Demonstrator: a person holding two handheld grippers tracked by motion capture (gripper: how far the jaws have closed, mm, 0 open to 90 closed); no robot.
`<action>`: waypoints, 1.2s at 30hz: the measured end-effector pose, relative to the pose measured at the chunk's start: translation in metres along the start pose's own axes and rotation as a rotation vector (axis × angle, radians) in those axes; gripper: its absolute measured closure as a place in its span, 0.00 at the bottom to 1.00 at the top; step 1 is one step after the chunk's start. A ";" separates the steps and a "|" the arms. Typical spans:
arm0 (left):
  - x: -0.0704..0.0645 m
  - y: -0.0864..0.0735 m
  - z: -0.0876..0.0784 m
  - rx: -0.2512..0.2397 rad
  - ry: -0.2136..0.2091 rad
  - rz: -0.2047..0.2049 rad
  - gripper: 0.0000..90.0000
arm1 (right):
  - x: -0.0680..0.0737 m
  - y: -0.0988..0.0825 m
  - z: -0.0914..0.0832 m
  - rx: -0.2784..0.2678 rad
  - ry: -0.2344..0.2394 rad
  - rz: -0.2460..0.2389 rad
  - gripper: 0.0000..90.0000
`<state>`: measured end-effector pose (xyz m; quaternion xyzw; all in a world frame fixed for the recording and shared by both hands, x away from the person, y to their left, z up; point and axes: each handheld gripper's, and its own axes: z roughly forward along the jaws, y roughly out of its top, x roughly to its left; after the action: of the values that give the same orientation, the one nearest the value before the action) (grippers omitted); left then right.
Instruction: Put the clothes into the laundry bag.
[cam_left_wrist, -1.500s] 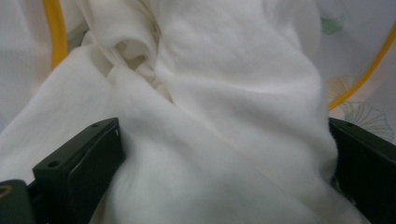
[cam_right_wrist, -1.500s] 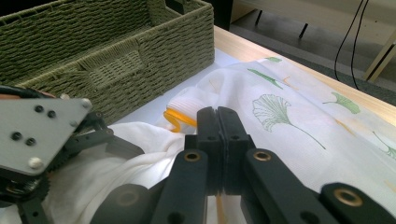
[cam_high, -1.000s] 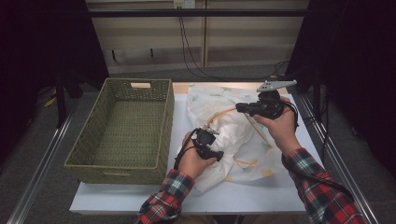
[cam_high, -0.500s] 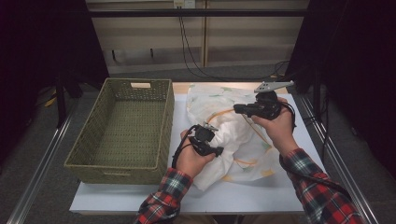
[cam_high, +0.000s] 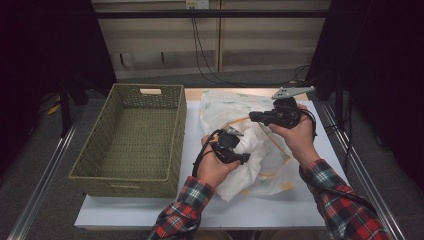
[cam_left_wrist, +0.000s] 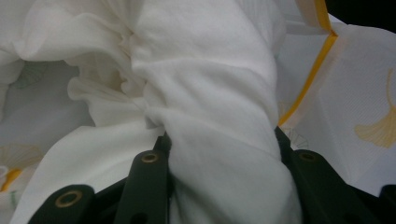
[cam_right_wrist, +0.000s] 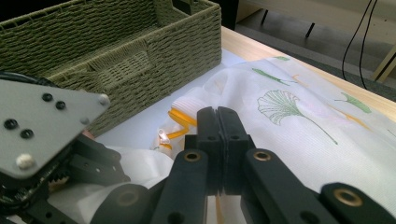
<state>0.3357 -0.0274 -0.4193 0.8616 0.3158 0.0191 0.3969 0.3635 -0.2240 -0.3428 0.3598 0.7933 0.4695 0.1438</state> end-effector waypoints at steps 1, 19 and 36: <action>0.000 0.001 0.001 -0.001 0.000 0.002 0.70 | 0.000 0.000 0.000 -0.001 -0.001 0.000 0.99; 0.014 0.003 0.018 -0.081 0.070 0.006 0.56 | 0.000 0.001 -0.006 -0.006 -0.001 -0.003 0.99; 0.011 -0.008 -0.008 -0.040 0.111 0.039 0.09 | -0.006 -0.006 -0.004 0.003 -0.022 0.013 0.99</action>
<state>0.3380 -0.0125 -0.4219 0.8570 0.3202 0.0807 0.3957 0.3622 -0.2326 -0.3464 0.3704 0.7900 0.4652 0.1491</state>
